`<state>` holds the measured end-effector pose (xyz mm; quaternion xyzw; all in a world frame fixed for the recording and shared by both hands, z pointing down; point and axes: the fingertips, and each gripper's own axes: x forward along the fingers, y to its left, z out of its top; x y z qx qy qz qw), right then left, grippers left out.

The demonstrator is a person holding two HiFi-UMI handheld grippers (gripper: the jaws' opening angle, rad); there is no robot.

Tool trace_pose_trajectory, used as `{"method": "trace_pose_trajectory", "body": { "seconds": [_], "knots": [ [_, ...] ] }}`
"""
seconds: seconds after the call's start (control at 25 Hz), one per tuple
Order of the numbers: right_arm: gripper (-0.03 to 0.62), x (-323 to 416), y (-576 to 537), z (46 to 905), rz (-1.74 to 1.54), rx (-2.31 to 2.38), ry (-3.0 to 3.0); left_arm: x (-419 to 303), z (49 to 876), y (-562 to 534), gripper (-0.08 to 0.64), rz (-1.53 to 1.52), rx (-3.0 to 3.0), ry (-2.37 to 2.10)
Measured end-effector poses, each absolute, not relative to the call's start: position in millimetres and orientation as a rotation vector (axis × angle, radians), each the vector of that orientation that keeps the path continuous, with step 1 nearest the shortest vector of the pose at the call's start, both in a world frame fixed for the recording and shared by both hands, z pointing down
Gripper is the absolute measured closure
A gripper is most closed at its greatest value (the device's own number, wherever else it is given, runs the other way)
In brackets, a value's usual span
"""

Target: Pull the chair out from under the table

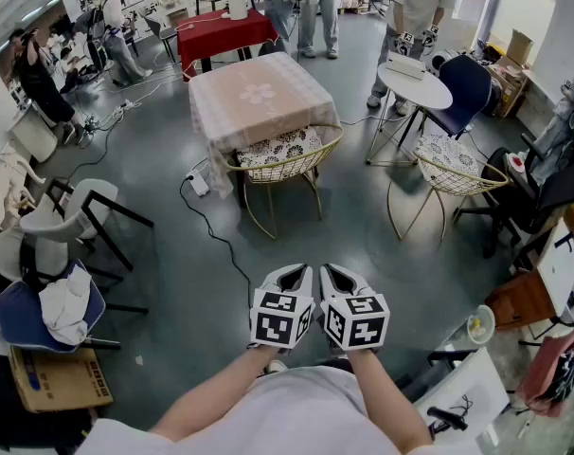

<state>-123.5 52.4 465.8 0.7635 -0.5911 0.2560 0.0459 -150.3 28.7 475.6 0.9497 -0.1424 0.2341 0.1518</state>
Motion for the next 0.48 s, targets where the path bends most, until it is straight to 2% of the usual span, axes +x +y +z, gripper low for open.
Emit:
{"method": "trace_pose_trajectory", "body": {
  "seconds": [0.48],
  "knots": [
    [0.589, -138.8, 39.6, 468.0, 0.803, 2.398, -1.768, -172.3, 478.0, 11.5, 0.557, 0.675, 2.733, -0.386]
  ]
}}
